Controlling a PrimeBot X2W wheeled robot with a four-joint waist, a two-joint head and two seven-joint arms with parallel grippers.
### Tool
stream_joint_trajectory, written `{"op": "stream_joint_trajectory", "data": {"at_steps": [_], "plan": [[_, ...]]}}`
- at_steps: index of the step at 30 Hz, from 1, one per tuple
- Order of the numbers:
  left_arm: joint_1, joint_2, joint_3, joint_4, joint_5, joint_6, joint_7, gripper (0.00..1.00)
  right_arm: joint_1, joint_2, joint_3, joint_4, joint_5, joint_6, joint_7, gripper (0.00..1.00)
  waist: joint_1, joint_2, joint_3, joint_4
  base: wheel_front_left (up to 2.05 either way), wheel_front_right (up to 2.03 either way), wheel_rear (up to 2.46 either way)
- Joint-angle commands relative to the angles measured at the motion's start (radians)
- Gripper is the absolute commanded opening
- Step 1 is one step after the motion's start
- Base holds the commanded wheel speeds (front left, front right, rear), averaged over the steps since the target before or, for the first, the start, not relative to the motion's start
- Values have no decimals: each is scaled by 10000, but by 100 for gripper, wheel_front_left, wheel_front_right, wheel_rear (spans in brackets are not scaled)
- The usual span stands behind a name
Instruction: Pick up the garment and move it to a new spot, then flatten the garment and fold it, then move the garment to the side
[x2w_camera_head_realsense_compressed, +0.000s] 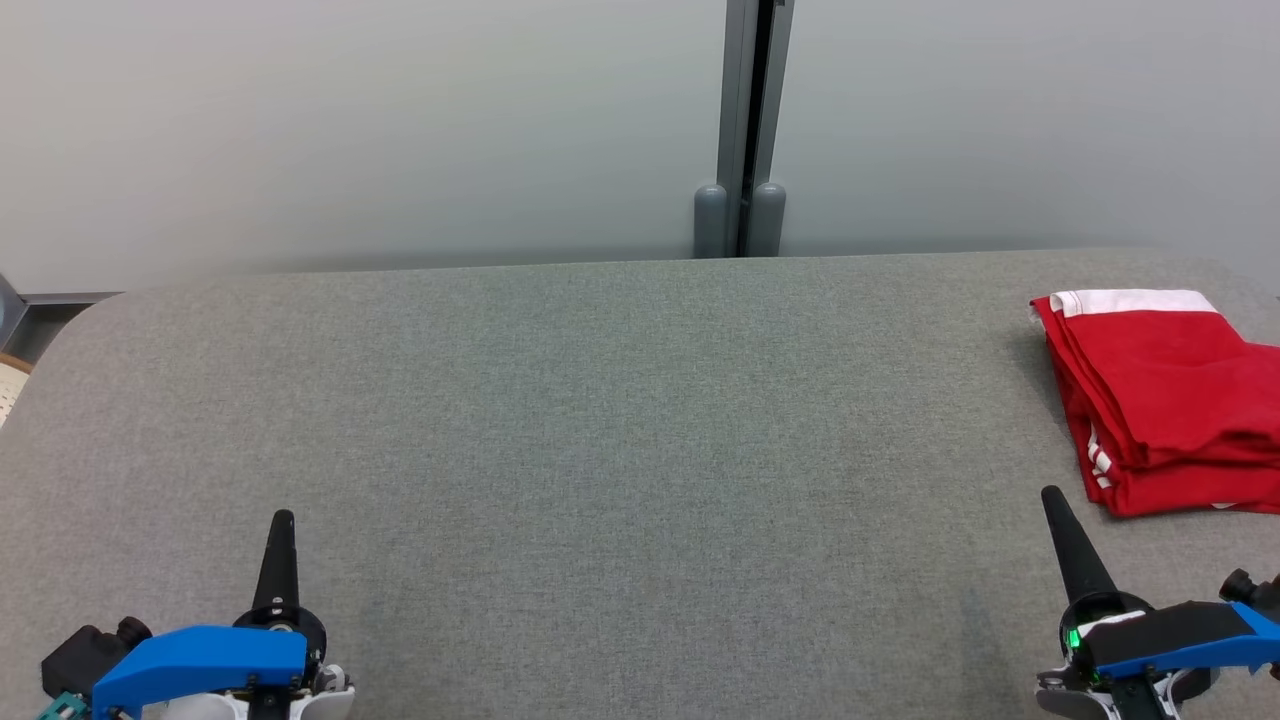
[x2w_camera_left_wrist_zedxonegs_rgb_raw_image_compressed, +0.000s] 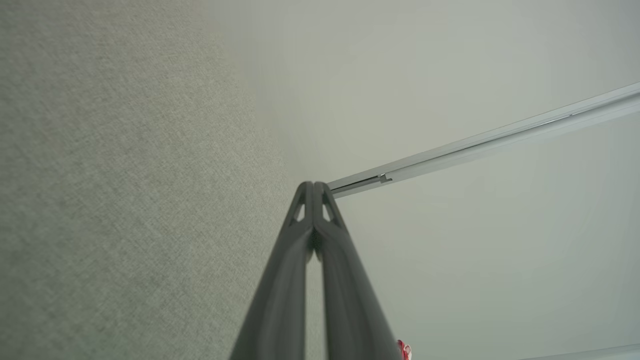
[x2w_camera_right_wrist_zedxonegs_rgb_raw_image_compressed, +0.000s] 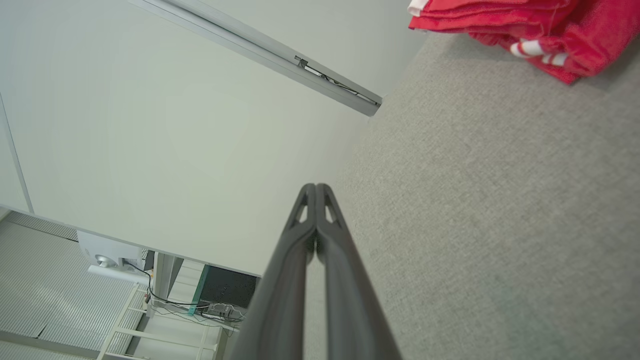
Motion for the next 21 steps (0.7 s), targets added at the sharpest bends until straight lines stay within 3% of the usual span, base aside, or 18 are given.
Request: {"op": "stream_joint_trajectory", "data": {"at_steps": [1, 21], "plan": [[-228, 12, 77, -136, -172, -69, 42, 0, -227, -56, -32, -36, 198, 6, 29, 0, 0, 0, -1, 0, 0, 0, 0], [-352, -95, 290, -336, -1739, -88, 507, 0, -380, -64, -53, 127, 2095, 6, 144, 0, 0, 0, -29, -13, 0, 0, 0]]}}
